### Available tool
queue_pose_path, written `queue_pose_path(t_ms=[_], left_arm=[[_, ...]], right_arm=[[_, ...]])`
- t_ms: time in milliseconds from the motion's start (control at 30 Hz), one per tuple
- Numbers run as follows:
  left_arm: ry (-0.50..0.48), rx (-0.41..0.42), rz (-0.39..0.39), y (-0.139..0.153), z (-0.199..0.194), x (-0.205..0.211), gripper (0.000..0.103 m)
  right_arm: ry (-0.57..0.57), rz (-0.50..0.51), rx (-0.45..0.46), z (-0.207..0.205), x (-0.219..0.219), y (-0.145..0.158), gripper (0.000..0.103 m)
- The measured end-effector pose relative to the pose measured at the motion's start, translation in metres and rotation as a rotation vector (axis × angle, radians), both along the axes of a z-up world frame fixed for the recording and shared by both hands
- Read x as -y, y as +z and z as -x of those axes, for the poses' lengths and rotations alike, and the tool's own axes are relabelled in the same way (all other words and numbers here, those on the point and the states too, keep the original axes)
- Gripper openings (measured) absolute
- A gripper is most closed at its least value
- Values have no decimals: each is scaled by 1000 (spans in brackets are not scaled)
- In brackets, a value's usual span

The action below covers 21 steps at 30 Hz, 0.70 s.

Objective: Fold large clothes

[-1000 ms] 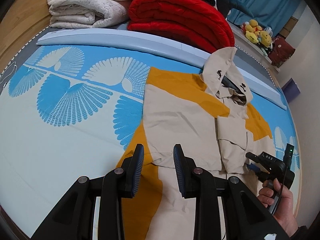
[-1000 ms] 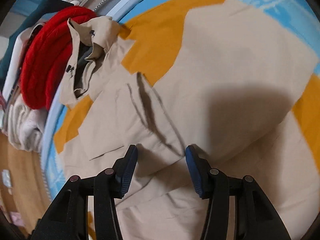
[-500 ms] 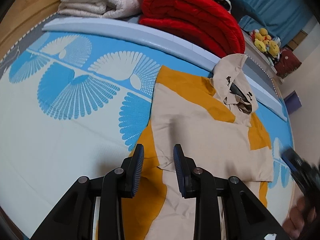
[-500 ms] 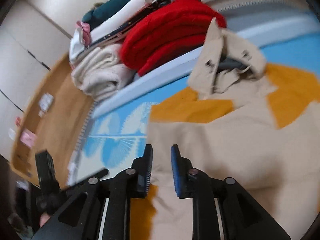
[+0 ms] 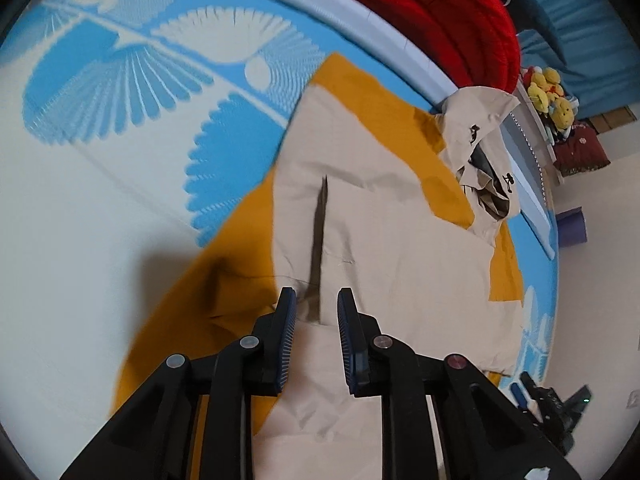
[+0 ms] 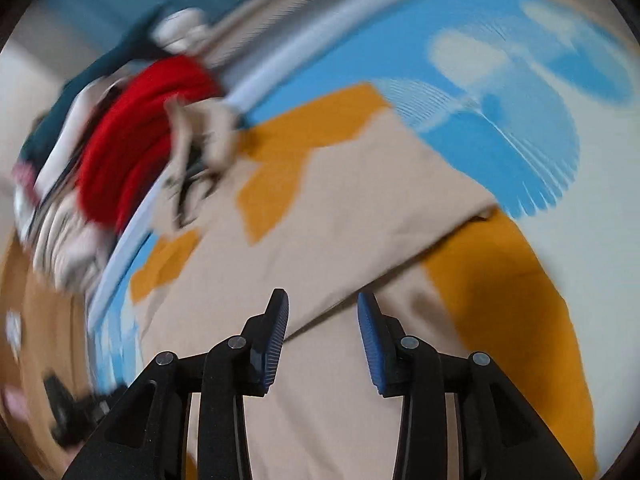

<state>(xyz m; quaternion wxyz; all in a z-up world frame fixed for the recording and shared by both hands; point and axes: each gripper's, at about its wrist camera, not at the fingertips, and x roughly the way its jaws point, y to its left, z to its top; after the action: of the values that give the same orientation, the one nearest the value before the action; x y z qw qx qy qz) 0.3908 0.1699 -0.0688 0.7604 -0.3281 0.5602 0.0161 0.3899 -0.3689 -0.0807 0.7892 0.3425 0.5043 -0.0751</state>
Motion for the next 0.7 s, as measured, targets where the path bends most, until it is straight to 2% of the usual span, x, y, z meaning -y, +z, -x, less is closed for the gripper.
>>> queue_pose_path(t_ms=[67, 133, 300, 367, 400, 433, 500, 567, 633, 700], left_arm=[[2, -10, 2, -7, -5, 4, 19], [-2, -21, 7, -15, -8, 7, 19], [-13, -68, 35, -35, -13, 18, 18], [-28, -68, 30, -38, -14, 23, 13], [-36, -56, 16, -37, -14, 24, 8], [-50, -28, -13, -30, -14, 25, 3], [-42, 48, -38, -8, -13, 24, 1], [-32, 154, -73, 20, -10, 22, 1], [-18, 210, -163, 38, -8, 20, 0], [-15, 170, -186, 31, -8, 17, 0]], right_arm=[[-18, -34, 7, -6, 18, -9, 38], [-61, -45, -24, -10, 31, -19, 38], [-144, -198, -76, -16, 50, -57, 38], [-173, -253, -92, -17, 53, -68, 38], [-179, -267, -95, -16, 52, -71, 38], [-189, -278, -95, -16, 52, -74, 29], [-190, -290, -69, -19, 48, -72, 9], [-194, -283, -28, -18, 42, -61, 6], [-211, -334, -26, -14, 39, -64, 6], [-236, -351, -98, -8, 36, -77, 8]])
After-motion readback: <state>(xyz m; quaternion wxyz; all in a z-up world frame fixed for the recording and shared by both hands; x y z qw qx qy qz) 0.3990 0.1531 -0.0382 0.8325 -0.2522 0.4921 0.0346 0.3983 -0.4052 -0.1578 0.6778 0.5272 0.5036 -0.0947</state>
